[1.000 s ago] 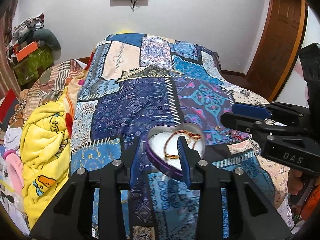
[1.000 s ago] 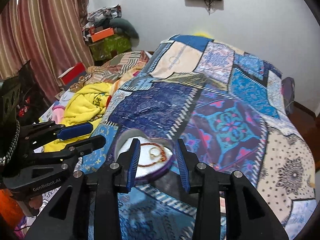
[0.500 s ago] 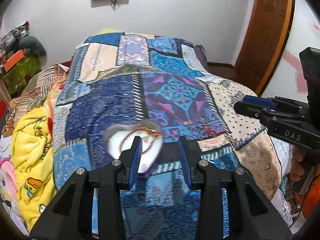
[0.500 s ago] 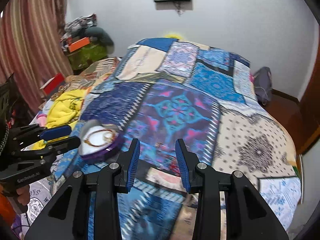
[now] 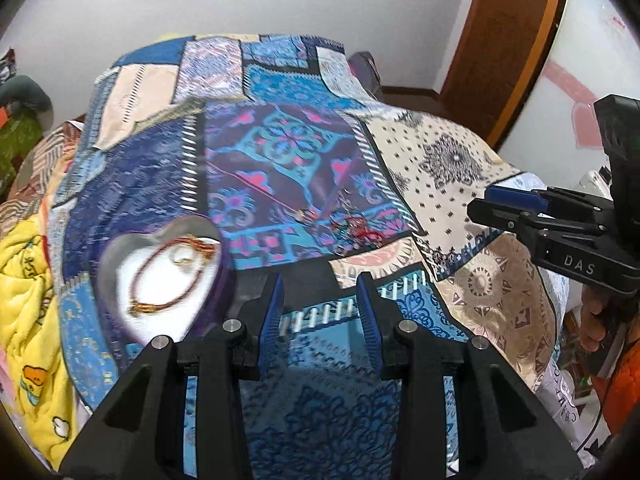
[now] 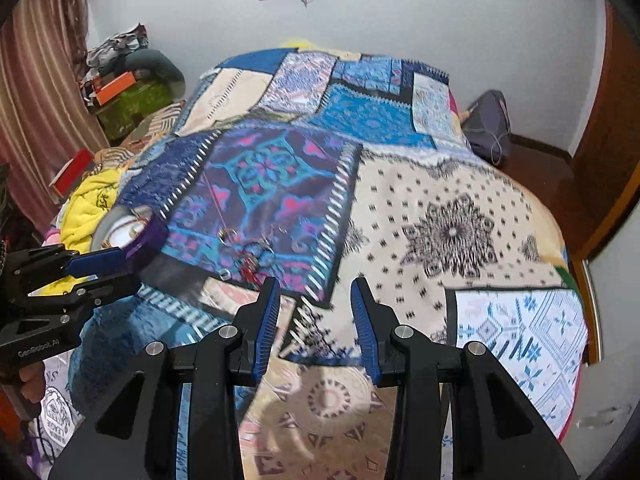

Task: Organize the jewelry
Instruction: 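Withdraw both tools from the tin toward the remaining jewelry, then grasp a silver ring with the left tool while the right tool grasps a red-tasseled earring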

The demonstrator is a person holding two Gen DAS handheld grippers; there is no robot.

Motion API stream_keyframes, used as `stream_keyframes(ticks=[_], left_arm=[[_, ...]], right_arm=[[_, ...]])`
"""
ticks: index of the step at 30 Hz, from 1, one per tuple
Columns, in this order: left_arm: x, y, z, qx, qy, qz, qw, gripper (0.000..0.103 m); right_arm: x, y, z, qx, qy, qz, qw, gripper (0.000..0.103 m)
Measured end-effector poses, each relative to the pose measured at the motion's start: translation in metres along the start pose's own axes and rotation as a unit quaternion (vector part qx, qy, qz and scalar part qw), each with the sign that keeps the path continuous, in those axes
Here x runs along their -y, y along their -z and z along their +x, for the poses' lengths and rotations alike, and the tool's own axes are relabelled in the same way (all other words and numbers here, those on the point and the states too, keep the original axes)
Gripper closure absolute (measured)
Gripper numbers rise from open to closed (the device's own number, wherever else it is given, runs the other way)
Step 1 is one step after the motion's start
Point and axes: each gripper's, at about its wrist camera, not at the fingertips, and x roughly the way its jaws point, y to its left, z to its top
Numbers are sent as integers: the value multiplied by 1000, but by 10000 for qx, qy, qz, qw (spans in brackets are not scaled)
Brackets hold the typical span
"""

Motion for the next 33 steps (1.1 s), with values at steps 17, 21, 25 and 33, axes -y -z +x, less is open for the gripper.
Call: stream_keyframes(ticks=[17,21,25,33], left_arm=[[10,-7,55,-423,218,86,9988,66],[7,-11,61,-399,177,55,9990,66],[7,-15,68,-389,143,103,9991,71],[14,-19,79,-390,104,363,9985,85]], right_arm=[[9,19,34,-494,-490,101,9975,70],[10,17,37,-501,-532,98,9973,70],[9,12,39,-470,-577,43,9972,70],[0,2,46,-430,-727,-104,9964,70]])
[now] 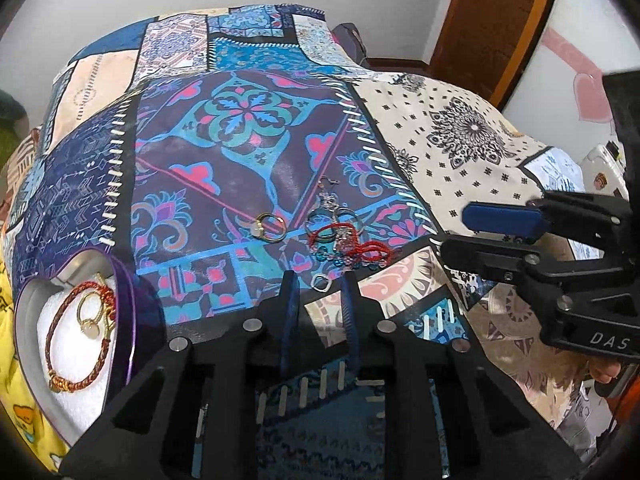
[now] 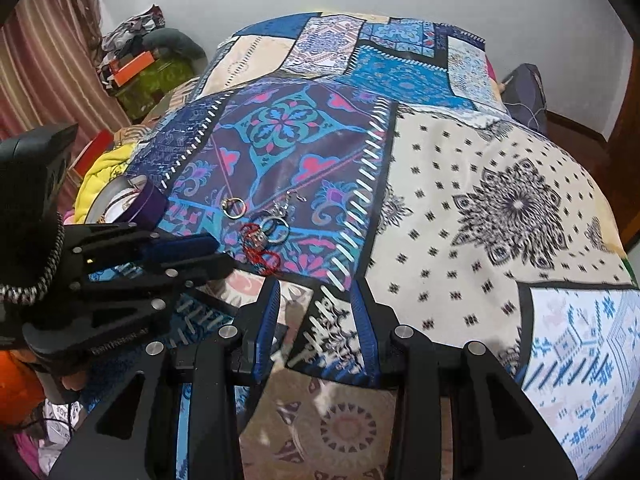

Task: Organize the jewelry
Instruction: 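Grasp a silver ring with the left tool while the right tool grasps a red-tasseled earring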

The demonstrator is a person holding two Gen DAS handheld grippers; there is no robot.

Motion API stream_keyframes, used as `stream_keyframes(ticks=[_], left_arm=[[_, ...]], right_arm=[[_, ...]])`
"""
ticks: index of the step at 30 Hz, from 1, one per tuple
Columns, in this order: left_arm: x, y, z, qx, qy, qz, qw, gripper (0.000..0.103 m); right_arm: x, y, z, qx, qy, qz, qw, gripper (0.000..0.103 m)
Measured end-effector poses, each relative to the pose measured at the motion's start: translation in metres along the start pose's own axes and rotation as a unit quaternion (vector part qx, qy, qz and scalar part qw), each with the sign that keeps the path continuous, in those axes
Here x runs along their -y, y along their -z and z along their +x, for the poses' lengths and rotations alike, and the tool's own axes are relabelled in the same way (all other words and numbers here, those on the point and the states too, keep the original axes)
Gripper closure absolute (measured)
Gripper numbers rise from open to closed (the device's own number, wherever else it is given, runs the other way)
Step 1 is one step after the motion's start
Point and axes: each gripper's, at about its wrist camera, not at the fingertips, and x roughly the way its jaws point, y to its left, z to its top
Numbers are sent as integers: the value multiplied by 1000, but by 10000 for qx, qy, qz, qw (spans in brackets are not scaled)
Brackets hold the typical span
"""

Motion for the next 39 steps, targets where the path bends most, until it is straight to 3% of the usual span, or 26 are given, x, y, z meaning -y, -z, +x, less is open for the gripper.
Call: stream_keyframes(ticks=[3,14,28,30,33,39], left_arm=[[1,-1,2,-7,-20,48,10000,94],[-4,7,-9,105,55,-21,9999,95],[-21,13,-30,327,65,-254,9991,95],[-21,13,-30,337,82,-272,9990,95],[-21,13,-33,379,86,-297,9988,95],[-24,12,-45,481,60,-343,9982,95]], right_arm=[[-4,-3,2,0,-75,-77,9999,70],[-16,-9,15,-128,-259,-214,9994,70],[-33,-12,43,-282,-92,-492,9983,70],[-35,-12,43,-254,-25,-541,9982,73],[-36,-12,42,-271,-13,-570,9980,93],[-35,-10,35,-267,-130,-476,9984,96]])
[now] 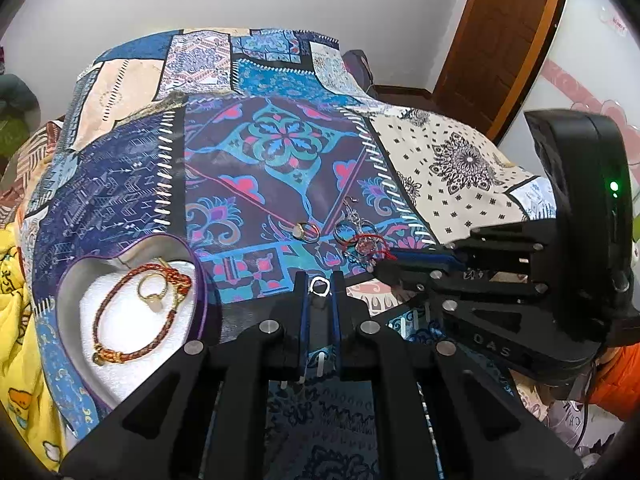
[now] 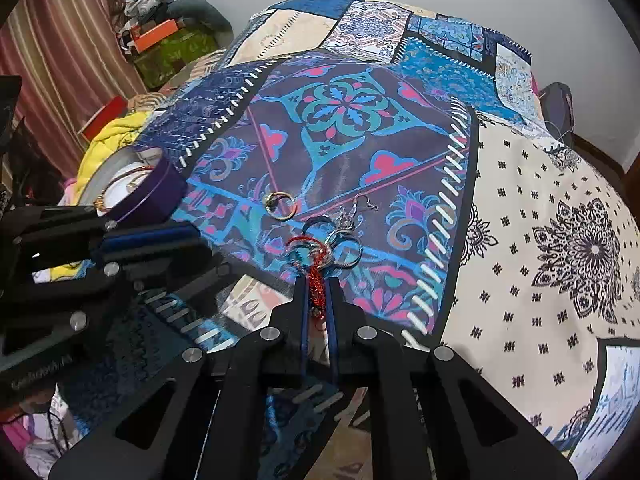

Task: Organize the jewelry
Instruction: 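Grasp a silver ring with the left tool while the right tool grasps a red-tasseled earring, then carry the silver ring and red earring with both tools to the heart tin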

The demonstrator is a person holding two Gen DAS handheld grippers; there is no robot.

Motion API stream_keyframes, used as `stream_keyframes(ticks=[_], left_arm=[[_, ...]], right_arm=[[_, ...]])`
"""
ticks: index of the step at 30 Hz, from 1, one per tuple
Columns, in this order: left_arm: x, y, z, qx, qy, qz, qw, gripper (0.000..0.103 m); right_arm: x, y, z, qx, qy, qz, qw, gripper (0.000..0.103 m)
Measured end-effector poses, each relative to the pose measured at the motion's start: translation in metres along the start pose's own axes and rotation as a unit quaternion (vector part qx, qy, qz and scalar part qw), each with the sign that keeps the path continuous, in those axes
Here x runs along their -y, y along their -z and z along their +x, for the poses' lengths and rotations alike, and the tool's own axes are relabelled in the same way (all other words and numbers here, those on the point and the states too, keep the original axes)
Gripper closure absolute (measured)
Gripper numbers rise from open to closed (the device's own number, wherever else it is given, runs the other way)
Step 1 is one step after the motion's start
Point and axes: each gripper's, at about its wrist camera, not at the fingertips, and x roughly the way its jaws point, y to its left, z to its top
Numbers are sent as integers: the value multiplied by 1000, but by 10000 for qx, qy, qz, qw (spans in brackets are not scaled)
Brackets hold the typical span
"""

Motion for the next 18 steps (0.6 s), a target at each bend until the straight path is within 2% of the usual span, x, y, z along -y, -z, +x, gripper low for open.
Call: stream_keyframes(ticks=[18], left_arm=[[-4,-1,-61,552,-166,-80,9983,95]], right_arm=[[-23,-21,-64,856,109,-36,9963,96]])
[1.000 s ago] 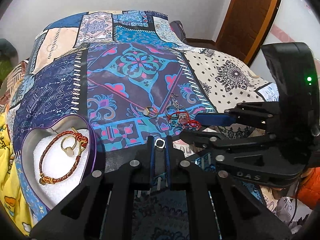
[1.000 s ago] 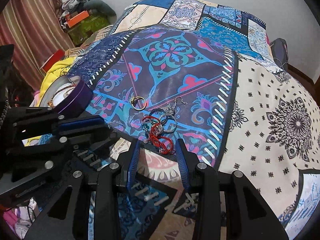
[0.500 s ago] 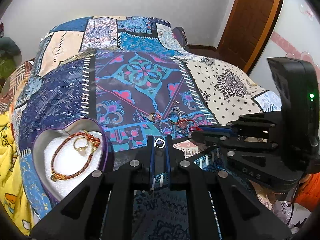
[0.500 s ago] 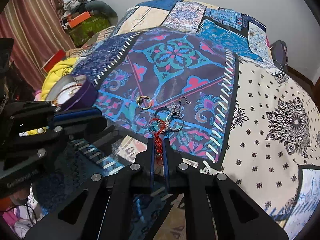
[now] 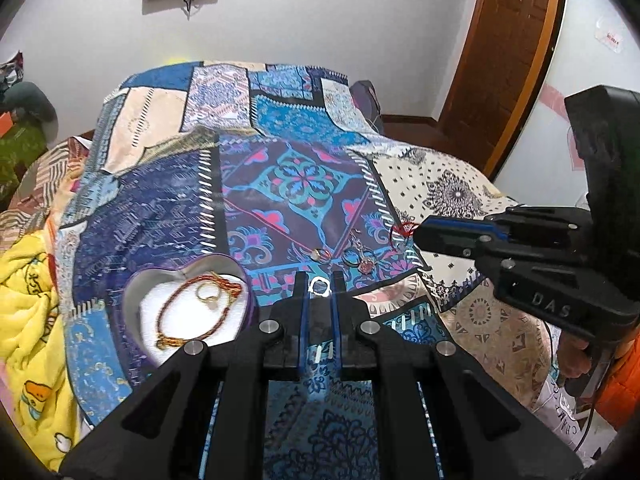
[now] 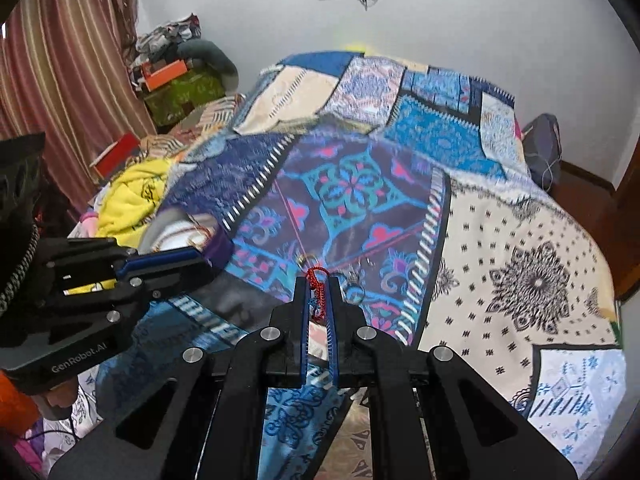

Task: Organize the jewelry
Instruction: 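Carry the silver ring and red earring with both tools to the heart tin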

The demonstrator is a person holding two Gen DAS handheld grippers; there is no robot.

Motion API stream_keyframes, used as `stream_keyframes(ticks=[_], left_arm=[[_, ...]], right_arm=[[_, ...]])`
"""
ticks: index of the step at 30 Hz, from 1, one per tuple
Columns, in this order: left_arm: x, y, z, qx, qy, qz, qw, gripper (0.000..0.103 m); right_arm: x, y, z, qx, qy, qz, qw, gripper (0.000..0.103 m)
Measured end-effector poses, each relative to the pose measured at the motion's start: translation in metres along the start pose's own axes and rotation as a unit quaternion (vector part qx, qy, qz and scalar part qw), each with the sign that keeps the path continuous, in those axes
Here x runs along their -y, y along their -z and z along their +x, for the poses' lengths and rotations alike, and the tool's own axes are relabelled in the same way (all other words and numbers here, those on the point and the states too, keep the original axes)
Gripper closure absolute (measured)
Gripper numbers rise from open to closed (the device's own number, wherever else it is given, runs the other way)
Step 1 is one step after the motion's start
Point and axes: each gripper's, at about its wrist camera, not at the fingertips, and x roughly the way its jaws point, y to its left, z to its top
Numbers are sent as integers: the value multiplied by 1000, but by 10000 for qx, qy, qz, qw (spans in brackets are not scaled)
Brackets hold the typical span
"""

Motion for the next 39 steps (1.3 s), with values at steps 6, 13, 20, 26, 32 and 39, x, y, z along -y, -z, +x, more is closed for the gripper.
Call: stream_keyframes(ticks=[6,13,20,26,32,39], left_arm=[[-11,-1,-22,205,-109,-83,9997,95],[-28,1,-45,389,-289,-178,9987,95],[-50,3,-63,554,-463,-328,9968,95],[-70,10,-65,536,-590,-502,9956,95],[-81,19,-53,361,-546,-610,9960,95],[-86,26,-34,179,-492,-635,9966,95]], right_arm=[[-17,-13,-12,265,-38,-115,9996,96],[-40,-25,-17,467,-165,-285,9984,96],[-63,-34,-10,522,-396,-401,9970,96],[-83,-41,-3,589,-652,-390,9954,96],[-99,-47,8,568,-858,-482,9935,96],[-102,-42,37,196,-946,-452,9943,96]])
